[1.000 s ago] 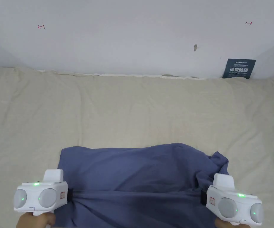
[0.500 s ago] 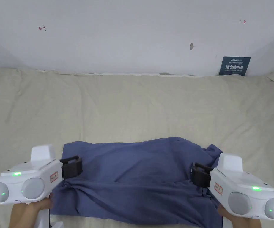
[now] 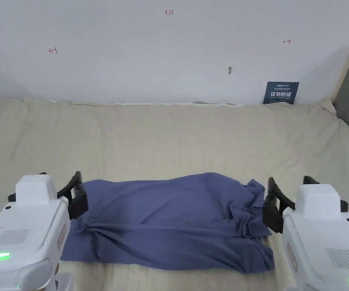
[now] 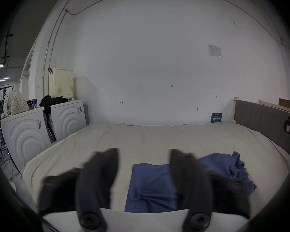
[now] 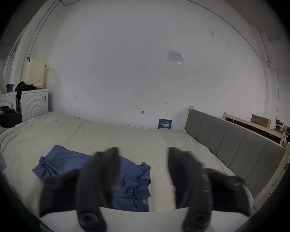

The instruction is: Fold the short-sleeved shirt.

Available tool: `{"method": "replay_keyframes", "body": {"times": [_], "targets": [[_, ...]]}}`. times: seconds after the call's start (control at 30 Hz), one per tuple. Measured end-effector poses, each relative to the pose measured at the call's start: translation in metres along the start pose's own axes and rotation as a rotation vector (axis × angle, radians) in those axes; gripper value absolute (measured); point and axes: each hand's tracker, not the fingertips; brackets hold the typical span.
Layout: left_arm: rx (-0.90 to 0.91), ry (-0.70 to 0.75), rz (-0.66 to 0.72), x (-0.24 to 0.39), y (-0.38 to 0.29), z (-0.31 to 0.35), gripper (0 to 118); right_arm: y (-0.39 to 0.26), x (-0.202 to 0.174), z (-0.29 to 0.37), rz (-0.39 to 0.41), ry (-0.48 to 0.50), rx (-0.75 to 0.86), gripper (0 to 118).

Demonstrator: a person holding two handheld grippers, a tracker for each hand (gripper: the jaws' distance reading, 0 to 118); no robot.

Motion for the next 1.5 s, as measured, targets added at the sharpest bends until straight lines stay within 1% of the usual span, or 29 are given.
{"method": "replay_keyframes", "body": {"times": [0.03, 0.07, 0.17, 0.3, 0.37, 0.43, 0.57, 0.63, 0.7, 0.77, 0.8, 0.83, 0.87, 0.9, 0.93, 0.97, 1.03, 1.1, 1.13, 1.17, 1.2, 1.23, 1.27, 1.3, 1.33, 1.37, 1.43, 1.47, 1.5], "targets": [[0.003, -0.012, -0.001, 0.0, -0.003, 0.002, 17, -0.002, 0.002, 0.003, -0.005, 0.004, -0.001, 19], [0.002, -0.019, -0.005, 0.0, -0.006, 0.004, 0, -0.004, 0.003, 0.004, -0.01, 0.011, -0.002, 1], [-0.036, -0.062, -0.015, -0.002, -0.015, 0.009, 0, -0.007, 0.005, 0.008, -0.028, 0.021, -0.002, 1], [-0.093, -0.055, -0.035, -0.001, -0.014, 0.0, 0, -0.004, 0.006, 0.005, -0.048, 0.021, -0.011, 1], [-0.172, -0.071, -0.004, -0.006, -0.016, -0.012, 0, -0.003, 0.005, 0.002, -0.049, 0.021, -0.011, 1], [-0.291, -0.13, 0.02, -0.01, -0.016, -0.034, 0, -0.001, 0.006, -0.001, -0.049, 0.026, -0.013, 1], [-0.497, -0.163, 0.078, -0.022, -0.034, -0.083, 0, -0.003, 0.005, -0.011, -0.05, 0.029, -0.028, 1], [-0.568, -0.174, 0.116, -0.031, -0.047, -0.106, 0, -0.006, 0.005, -0.018, -0.054, 0.03, -0.039, 1], [-0.621, -0.173, 0.112, -0.033, -0.06, -0.126, 0, -0.009, 0.003, -0.025, -0.054, 0.031, -0.052, 1], [-0.68, -0.154, 0.06, -0.034, -0.075, -0.145, 3, -0.013, 0.002, -0.032, -0.052, 0.032, -0.069, 1], [-0.696, -0.12, 0.073, -0.036, -0.082, -0.151, 12, -0.015, 0.0, -0.037, -0.048, 0.032, -0.08, 1], [-0.727, -0.127, 0.094, -0.037, -0.09, -0.156, 34, -0.017, -0.001, -0.041, -0.046, 0.031, -0.092, 1], [-0.762, -0.137, 0.107, -0.039, -0.097, -0.162, 74, -0.019, -0.001, -0.046, -0.045, 0.031, -0.102, 1], [-0.787, -0.126, 0.104, -0.039, -0.105, -0.166, 97, -0.023, -0.002, -0.049, -0.043, 0.033, -0.115, 1], [-0.808, -0.103, 0.086, -0.038, -0.112, -0.17, 109, -0.025, -0.003, -0.053, -0.042, 0.032, -0.125, 1], [-0.809, -0.081, 0.076, -0.038, -0.117, -0.167, 108, -0.028, -0.004, -0.056, -0.041, 0.031, -0.134, 1], [-0.839, -0.072, 0.06, -0.038, -0.131, -0.172, 102, -0.034, -0.005, -0.063, -0.041, 0.032, -0.156, 1], [-0.885, -0.057, 0.06, -0.04, -0.146, -0.172, 89, -0.039, -0.006, -0.071, -0.042, 0.037, -0.185, 1], [-0.896, -0.048, 0.068, -0.04, -0.152, -0.173, 79, -0.043, -0.006, -0.075, -0.047, 0.038, -0.2, 2], [-0.908, -0.048, 0.078, -0.04, -0.158, -0.173, 53, -0.047, -0.005, -0.078, -0.055, 0.039, -0.217, 2], [-0.917, -0.05, 0.092, -0.039, -0.161, -0.172, 49, -0.05, -0.005, -0.081, -0.067, 0.043, -0.24, 2], [-0.867, -0.04, 0.097, -0.041, -0.16, -0.165, 45, -0.055, -0.004, -0.086, -0.087, 0.047, -0.278, 2], [-0.859, -0.04, 0.086, -0.039, -0.157, -0.162, 22, -0.059, -0.003, -0.091, -0.1, 0.044, -0.308, 3], [-0.851, -0.049, 0.072, -0.036, -0.153, -0.161, 9, -0.066, -0.002, -0.095, -0.107, 0.045, -0.344, 4], [-0.838, -0.093, 0.079, -0.036, -0.151, -0.159, 9, -0.073, 0.0, -0.103, -0.126, 0.045, -0.396, 12], [-0.841, -0.091, 0.082, -0.034, -0.149, -0.156, 9, -0.082, 0.001, -0.111, -0.152, 0.037, -0.449, 35], [-0.811, -0.114, 0.059, -0.03, -0.143, -0.154, 9, -0.104, 0.002, -0.132, -0.191, 0.059, -0.573, 49], [-0.785, -0.135, 0.045, -0.029, -0.139, -0.152, 9, -0.116, 0.003, -0.141, -0.215, 0.054, -0.611, 62], [-0.764, -0.138, 0.029, -0.031, -0.135, -0.149, 9, -0.13, 0.001, -0.15, -0.22, 0.045, -0.658, 80]]}}
